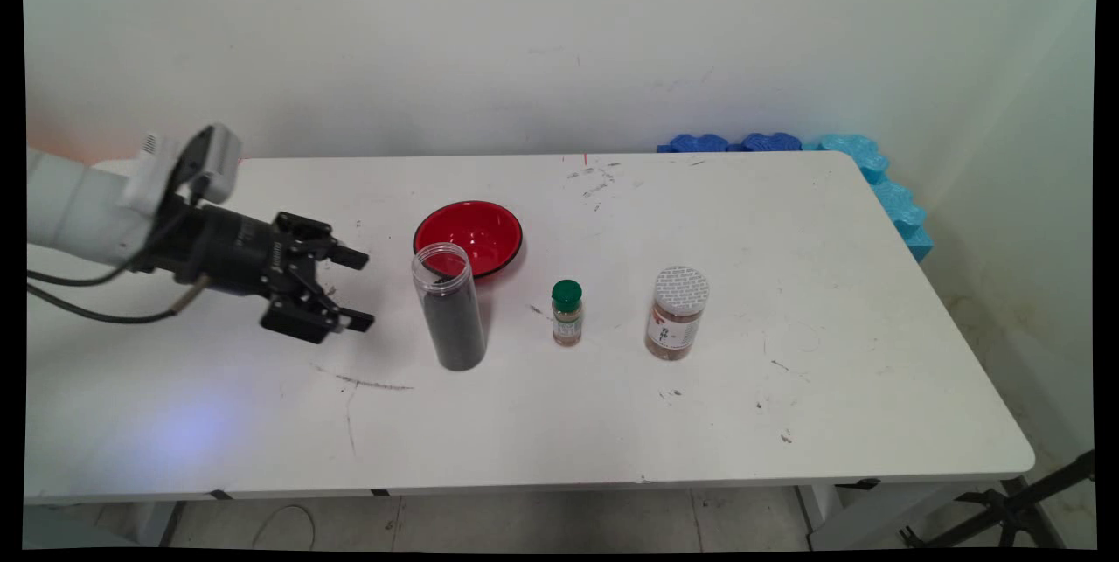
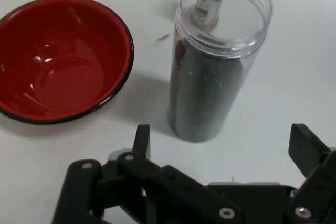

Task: Pick up the black seasoning powder from the table

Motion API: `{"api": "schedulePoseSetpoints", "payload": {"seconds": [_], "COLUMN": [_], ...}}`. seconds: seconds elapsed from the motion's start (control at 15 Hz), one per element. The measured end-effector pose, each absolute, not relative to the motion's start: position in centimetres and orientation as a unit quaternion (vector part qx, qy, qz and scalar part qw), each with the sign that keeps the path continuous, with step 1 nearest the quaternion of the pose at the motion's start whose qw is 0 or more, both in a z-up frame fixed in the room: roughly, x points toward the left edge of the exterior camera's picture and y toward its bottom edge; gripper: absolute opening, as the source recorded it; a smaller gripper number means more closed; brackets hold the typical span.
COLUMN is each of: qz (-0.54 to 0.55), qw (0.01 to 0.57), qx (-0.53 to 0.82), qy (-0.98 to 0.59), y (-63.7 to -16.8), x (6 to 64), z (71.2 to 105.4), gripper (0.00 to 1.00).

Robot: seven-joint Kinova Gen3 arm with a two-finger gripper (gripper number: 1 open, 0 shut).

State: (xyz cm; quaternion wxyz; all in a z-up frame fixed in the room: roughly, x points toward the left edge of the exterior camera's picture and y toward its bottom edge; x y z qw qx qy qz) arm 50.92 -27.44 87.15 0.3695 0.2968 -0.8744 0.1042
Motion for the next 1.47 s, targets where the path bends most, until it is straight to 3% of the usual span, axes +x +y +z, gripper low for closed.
{"api": "schedulePoseSetpoints", "payload": {"seconds": [1.47], "qz": [0.11], "qw": [0.373], "qx": [0.283], "qy": [-0.877], "y": [-32.3], "x": [44.4], "z": [81.7], "gripper": [1.0]}}
